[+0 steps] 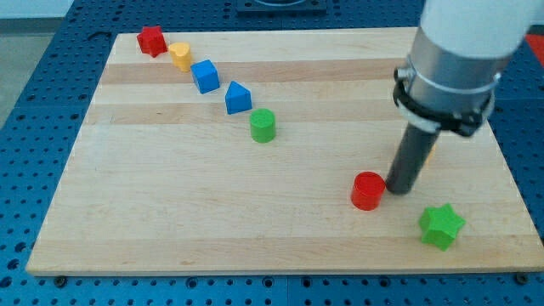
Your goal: Nudge the red star left a bit
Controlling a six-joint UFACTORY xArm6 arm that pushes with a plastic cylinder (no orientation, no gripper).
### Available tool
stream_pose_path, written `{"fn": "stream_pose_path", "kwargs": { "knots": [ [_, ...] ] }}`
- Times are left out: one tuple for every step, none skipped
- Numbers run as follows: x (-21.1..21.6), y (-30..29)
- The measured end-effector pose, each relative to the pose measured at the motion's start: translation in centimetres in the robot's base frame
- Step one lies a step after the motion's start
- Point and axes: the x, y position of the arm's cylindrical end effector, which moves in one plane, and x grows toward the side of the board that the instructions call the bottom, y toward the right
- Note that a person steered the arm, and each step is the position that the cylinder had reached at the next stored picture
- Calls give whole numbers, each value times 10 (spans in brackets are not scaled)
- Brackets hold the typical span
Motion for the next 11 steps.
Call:
{"fn": "stream_pose_path", "kwargs": {
  "knots": [
    [9,0],
    [58,-3],
    [78,-22],
    [59,-65],
    [14,-82],
    [-4,-83],
    [18,-83],
    [35,-82],
    [38,-72],
    [33,-71],
    [70,-88]
  ]
}}
